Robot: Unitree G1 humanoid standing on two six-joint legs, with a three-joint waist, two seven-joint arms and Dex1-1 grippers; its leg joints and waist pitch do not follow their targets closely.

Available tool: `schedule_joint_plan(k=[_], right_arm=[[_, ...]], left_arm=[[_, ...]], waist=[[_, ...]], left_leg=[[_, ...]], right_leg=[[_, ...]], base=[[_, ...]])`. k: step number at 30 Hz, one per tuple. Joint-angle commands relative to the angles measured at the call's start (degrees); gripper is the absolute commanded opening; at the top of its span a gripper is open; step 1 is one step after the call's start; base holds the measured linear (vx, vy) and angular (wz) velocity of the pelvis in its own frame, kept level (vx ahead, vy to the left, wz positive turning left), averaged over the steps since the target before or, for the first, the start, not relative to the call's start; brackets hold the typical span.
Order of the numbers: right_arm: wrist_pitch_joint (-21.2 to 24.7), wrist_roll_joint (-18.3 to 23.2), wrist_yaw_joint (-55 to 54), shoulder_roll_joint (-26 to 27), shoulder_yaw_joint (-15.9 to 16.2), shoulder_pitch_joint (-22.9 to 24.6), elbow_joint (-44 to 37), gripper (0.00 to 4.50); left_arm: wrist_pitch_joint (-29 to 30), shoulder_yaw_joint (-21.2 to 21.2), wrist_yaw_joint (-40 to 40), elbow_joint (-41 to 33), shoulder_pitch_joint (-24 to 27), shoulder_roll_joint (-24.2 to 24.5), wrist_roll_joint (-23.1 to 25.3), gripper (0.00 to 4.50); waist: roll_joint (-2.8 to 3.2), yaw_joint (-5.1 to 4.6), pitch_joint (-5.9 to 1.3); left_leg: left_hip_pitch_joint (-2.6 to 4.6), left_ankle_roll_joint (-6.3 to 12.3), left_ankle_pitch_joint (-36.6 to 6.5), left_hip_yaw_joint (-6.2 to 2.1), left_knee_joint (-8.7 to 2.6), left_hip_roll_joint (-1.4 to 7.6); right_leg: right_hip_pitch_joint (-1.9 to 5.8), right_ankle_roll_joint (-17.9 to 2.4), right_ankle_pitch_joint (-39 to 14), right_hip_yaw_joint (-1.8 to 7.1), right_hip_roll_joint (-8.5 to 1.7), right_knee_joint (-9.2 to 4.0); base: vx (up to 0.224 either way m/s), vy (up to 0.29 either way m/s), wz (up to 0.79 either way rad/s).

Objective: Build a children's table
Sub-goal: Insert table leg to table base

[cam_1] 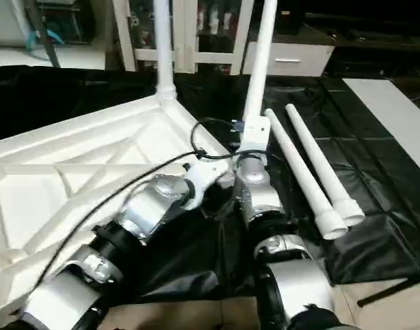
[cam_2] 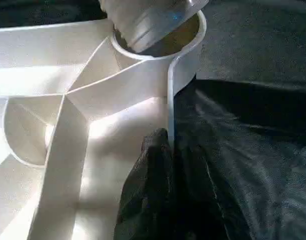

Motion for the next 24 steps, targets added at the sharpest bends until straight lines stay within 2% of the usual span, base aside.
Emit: schedule_joint_plan(k=[1, 2, 3, 4, 5, 6, 7, 8, 9, 11, 12, 13, 14, 15, 16, 17, 18, 19, 20, 21, 23, 24], right_arm=[[0.4, 2.1, 1.8, -0.5, -2.4, 2.5, 1.3, 1.86], [-0.4, 4.4, 5.1, -0.4, -3.4, 3.0, -3.0, 1.86], [-0.5, 4.4, 5.2, -0.4, -3.5, 3.0, -3.1, 1.86], [-0.6, 6.1, 7.2, -0.4, -4.2, 3.3, -6.3, 1.86], [0.3, 9.1, 10.4, -0.7, -5.2, 3.9, -11.1, 1.86], [0.7, 10.2, 11.7, -0.8, -5.6, 4.0, -12.6, 1.86], [2.1, 11.7, 14.2, -1.4, -5.8, 4.4, -14.9, 1.86], [3.0, 12.6, 15.7, -1.9, -5.8, 4.6, -16.2, 1.86], [5.0, 14.5, 18.4, -2.7, -6.1, 5.2, -18.7, 1.86], [8.2, 17.0, 22.2, -4.4, -6.3, 6.3, -22.3, 1.86], [10.0, 17.9, 24.4, -5.7, -5.9, 7.1, -24.6, 1.86], [11.1, 18.2, 25.8, -6.5, -5.7, 7.8, -26.2, 1.86], [12.0, 18.2, 27.0, -7.7, -5.3, 8.6, -27.6, 1.86], [13.1, 18.3, 28.2, -8.9, -5.1, 9.5, -29.2, 1.86], [13.2, 18.4, 28.3, -9.1, -5.1, 9.6, -29.4, 1.86], [15.4, 19.4, 29.9, -10.7, -5.3, 10.9, -31.8, 1.86], [16.2, 19.7, 30.6, -11.5, -5.3, 11.7, -32.9, 1.86], [17.0, 20.0, 31.1, -12.0, -5.2, 12.3, -33.8, 1.86], [17.3, 20.1, 31.4, -12.3, -5.1, 12.6, -34.3, 1.86], [19.3, 20.7, 33.0, -13.5, -4.6, 14.0, -36.3, 1.86], [20.2, 20.9, 34.3, -14.2, -4.0, 14.9, -37.4, 1.86], [21.7, 21.4, 36.9, -15.4, -3.1, 16.5, -39.8, 1.86]], left_arm=[[-4.6, 2.9, 3.1, -4.1, -1.0, 3.9, 2.5, 0.00], [-7.4, 2.1, 1.1, -4.3, 0.0, 6.2, 2.5, 0.00], [-7.4, 2.1, 1.0, -4.3, 0.0, 6.2, 2.6, 0.00], [-9.4, 1.5, -0.7, -4.4, 0.8, 7.8, 2.6, 0.00], [-13.9, 0.3, -4.1, -4.3, 2.2, 10.5, 2.5, 0.00], [-15.5, -0.1, -5.4, -4.4, 2.9, 11.4, 2.4, 0.00], [-19.6, -1.1, -7.7, -4.1, 3.8, 13.1, 2.3, 0.00], [-22.1, -1.8, -9.0, -3.9, 4.3, 14.1, 2.1, 0.00], [-25.0, -2.6, -11.4, -3.9, 5.2, 15.6, 1.8, 0.00], [-28.2, -3.2, -13.8, -4.3, 6.4, 17.1, 0.8, 0.00], [-29.4, -3.1, -15.7, -4.9, 7.2, 17.7, -0.6, 0.00], [-30.3, -3.0, -17.0, -5.4, 7.7, 18.1, -1.5, 0.00], [-30.3, -2.5, -17.7, -5.6, 8.0, 18.1, -2.4, 0.00], [-29.9, -1.8, -19.2, -6.1, 8.3, 18.0, -3.7, 0.49], [-29.9, -1.8, -19.5, -6.2, 8.4, 18.0, -3.9, 0.61], [-29.7, -0.4, -21.5, -6.9, 9.0, 17.7, -6.2, 0.61], [-29.5, 0.4, -22.2, -7.4, 9.1, 17.5, -7.4, 0.69], [-29.6, 1.1, -22.4, -7.6, 9.2, 17.3, -8.2, 0.85], [-29.7, 1.5, -22.5, -7.7, 9.2, 17.3, -8.6, 1.00], [-29.8, 3.4, -22.8, -7.9, 8.7, 16.8, -10.7, 1.07], [-28.9, 4.7, -23.4, -8.5, 8.4, 16.6, -12.4, 1.08], [-27.2, 7.6, -24.5, -9.5, 7.6, 16.2, -15.8, 1.35]], waist=[[-0.43, 0.56, -3.56], [-0.44, 0.47, -3.52], [-0.14, 0.44, -3.53], [-0.08, 0.53, -3.54], [0.83, 0.69, -3.54], [0.51, 0.57, -3.64], [1.12, 0.79, -3.83], [0.92, 0.79, -3.80], [1.19, 1.17, -3.85], [1.74, 1.94, -3.81], [1.81, 2.27, -3.77], [2.07, 2.60, -3.84], [1.91, 2.79, -3.81], [1.91, 3.58, -3.67], [1.87, 3.85, -3.65], [2.11, 4.16, -3.53], [2.00, 4.54, -3.53], [2.20, 4.73, -3.53], [2.30, 4.69, -3.52], [2.14, 4.50, -3.51], [2.02, 4.48, -3.45], [2.35, 4.59, -3.49]], left_leg=[[0.53, 5.04, -10.7, -0.70, -3.80, 2.26], [0.57, 4.74, -11.0, -0.69, -3.83, 2.22], [0.64, 4.25, -11.6, -0.64, -3.85, 2.29], [0.75, 4.12, -11.3, -0.61, -3.85, 2.31], [1.05, 3.99, -10.7, -0.53, -3.81, 2.33], [0.86, 4.17, -10.0, -0.48, -3.73, 2.31], [1.17, 4.31, -8.0, -0.43, -3.55, 2.38], [1.22, 4.97, -7.2, -0.31, -3.44, 2.26], [1.31, 5.87, -5.0, -0.10, -3.22, 2.30], [1.40, 6.68, -3.5, -0.03, -3.10, 2.30], [1.63, 6.86, -2.6, 0.08, -3.04, 2.35], [1.82, 6.71, -2.4, 0.09, -3.00, 2.50], [1.80, 6.72, -2.1, 0.15, -2.97, 2.48], [1.96, 6.11, -2.7, 0.37, -3.00, 2.47], [2.01, 5.76, -3.2, 0.46, -3.05, 2.42], [1.93, 4.79, -4.5, 0.39, -3.23, 2.46], [2.06, 3.73, -5.7, 0.46, -3.29, 2.49], [2.18, 3.23, -6.1, 0.45, -3.33, 2.55], [2.18, 2.78, -6.5, 0.41, -3.36, 2.54], [1.89, 1.82, -7.6, 0.31, -3.45, 2.36], [1.73, 1.45, -8.6, 0.19, -3.46, 2.29], [1.74, 1.26, -8.9, 0.10, -3.40, 2.36]], right_leg=[[3.35, -12.5, -7.2, 1.42, -2.68, -2.70], [3.29, -12.3, -7.9, 1.46, -2.60, -2.71], [3.20, -11.8, -8.8, 1.59, -2.56, -2.71], [3.13, -11.8, -8.6, 1.58, -2.49, -2.71], [2.93, -12.2, -7.1, 1.64, -2.37, -2.72], [3.18, -12.4, -5.8, 1.65, -2.29, -2.51], [3.18, -13.3, -2.3, 1.69, -2.22, -1.94], [3.16, -13.8, -0.9, 1.67, -2.03, -1.93], [3.17, -15.5, 1.7, 1.75, -2.08, -1.38], [3.37, -16.1, 2.8, 1.84, -2.11, -1.20], [3.20, -16.5, 3.6, 1.82, -2.02, -1.14], [3.10, -16.6, 3.9, 1.82, -2.06, -1.03], [3.10, -16.6, 4.0, 1.83, -1.97, -1.00], [2.94, -16.4, 2.5, 1.89, -2.01, -1.09], [2.98, -16.3, 1.6, 1.94, -2.09, -1.16], [2.97, -15.8, -1.0, 2.05, -2.23, -1.35], [2.96, -15.6, -2.4, 2.11, -2.21, -1.49], [2.85, -15.6, -2.5, 2.09, -2.17, -1.47], [2.72, -15.4, -2.8, 2.02, -2.05, -1.48], [2.91, -14.6, -4.1, 1.98, -2.05, -1.57], [3.08, -14.1, -5.2, 2.02, -2.21, -1.70], [3.10, -14.0, -5.5, 2.02, -2.35, -1.66]], base=[[0.000, 0.000, 0.00], [0.000, 0.000, 0.00], [0.000, 0.000, 0.00], [0.000, 0.000, 0.00], [0.000, 0.000, 0.00], [0.000, 0.000, 0.00], [0.000, 0.000, 0.00], [0.000, 0.000, 0.00], [0.000, 0.000, 0.00], [0.000, 0.000, 0.00], [0.000, 0.000, 0.00], [0.000, 0.000, 0.00], [0.000, 0.000, 0.00], [0.000, 0.000, 0.00], [0.000, 0.000, 0.00], [0.000, 0.000, 0.00], [0.000, 0.000, 0.00], [0.000, 0.000, 0.00], [0.000, 0.000, 0.00], [0.000, 0.000, 0.00], [0.000, 0.000, 0.00], [0.000, 0.000, 0.00]])
